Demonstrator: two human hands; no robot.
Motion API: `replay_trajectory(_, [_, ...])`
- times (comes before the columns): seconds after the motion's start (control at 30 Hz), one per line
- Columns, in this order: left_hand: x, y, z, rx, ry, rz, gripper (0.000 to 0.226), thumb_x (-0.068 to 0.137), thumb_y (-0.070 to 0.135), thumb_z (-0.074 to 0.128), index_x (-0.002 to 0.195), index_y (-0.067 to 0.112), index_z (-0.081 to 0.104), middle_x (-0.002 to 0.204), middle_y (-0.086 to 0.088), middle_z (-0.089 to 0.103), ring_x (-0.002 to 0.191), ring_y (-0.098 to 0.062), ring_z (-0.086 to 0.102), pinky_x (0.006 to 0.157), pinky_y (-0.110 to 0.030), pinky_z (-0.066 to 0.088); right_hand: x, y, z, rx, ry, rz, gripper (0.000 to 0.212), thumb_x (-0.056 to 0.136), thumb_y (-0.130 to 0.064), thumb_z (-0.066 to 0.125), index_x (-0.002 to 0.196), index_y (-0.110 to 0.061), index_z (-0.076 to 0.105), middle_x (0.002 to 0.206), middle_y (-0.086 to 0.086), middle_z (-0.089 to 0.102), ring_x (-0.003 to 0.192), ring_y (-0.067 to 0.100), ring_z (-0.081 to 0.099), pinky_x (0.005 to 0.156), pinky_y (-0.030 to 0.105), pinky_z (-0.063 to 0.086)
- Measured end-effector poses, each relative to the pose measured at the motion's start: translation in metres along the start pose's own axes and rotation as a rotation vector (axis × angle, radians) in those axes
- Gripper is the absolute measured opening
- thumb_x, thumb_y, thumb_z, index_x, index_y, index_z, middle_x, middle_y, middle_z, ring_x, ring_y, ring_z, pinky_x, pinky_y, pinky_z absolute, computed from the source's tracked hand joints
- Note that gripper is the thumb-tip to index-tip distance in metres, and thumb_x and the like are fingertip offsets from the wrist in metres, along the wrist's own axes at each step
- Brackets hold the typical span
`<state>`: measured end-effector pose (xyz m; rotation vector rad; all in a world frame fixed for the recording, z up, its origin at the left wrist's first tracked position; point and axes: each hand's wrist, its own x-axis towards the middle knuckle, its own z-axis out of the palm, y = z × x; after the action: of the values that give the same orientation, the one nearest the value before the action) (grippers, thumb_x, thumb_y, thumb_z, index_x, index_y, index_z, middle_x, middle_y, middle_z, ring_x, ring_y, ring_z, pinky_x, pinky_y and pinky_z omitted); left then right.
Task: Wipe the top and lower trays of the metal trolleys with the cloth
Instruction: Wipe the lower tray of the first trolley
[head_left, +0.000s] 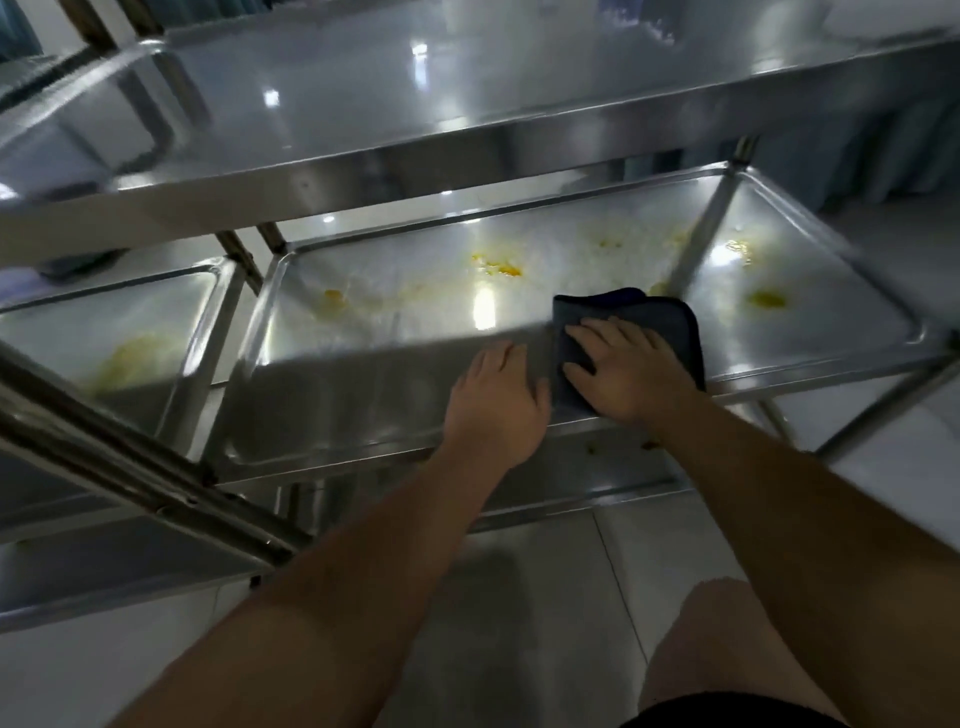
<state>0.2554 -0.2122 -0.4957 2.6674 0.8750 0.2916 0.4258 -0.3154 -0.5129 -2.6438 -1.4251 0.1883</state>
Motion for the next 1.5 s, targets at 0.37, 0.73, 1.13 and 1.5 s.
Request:
replay_trajectory(0.37, [0.047,0.025,0.039,0.015,0.008,-0.037,0.059,0.108,0.050,0.031,0.152,0.015,0.048,0.159,-0.009,0.047,0.146,-0.029,0.043,0.119,-0.047,0.038,0.003,0.018,0.005,0.037,-0.036,-0.064,0.073,0.096,-0.066,0.000,0.164,-0.039,0.002,0.173,-0.012,-0.005,0.159,0.019,-0.008,0.126,0.046,-0.007])
replay_trajectory(0.73, [0.044,0.014,0.049,0.127,-0.026,-0.027,0.072,0.105,0.057,0.018,0.168,0.023,0.018,0.177,-0.001,0.013,0.163,-0.019,0.006,0.130,-0.040,0.003,-0.021,0.199,-0.041,-0.207,-0.066,0.149,0.077,0.096,-0.061,-0.005,0.165,-0.034,0.011,0.174,-0.003,-0.004,0.160,0.031,0.002,0.126,0.054,0.010])
replay_trajectory(1.13, [0.043,0.019,0.049,0.148,-0.059,-0.030,0.075,0.102,0.054,0.016,0.169,0.021,0.012,0.177,0.000,0.006,0.163,-0.019,0.001,0.129,-0.038,-0.003,0.026,0.194,-0.038,-0.012,-0.032,0.364,0.079,0.095,-0.070,0.011,0.164,-0.031,0.009,0.174,-0.003,0.003,0.159,0.033,0.003,0.126,0.055,0.003])
replay_trajectory(1.5, [0.042,0.020,0.049,0.132,-0.058,-0.056,0.068,0.108,0.045,0.021,0.170,0.019,0.008,0.178,0.001,0.004,0.163,-0.014,-0.001,0.131,-0.037,-0.002,0.091,0.027,-0.012,0.013,-0.074,-0.335,0.058,0.109,-0.054,0.020,0.164,-0.038,0.016,0.172,-0.016,0.007,0.159,0.011,0.001,0.126,0.039,-0.003])
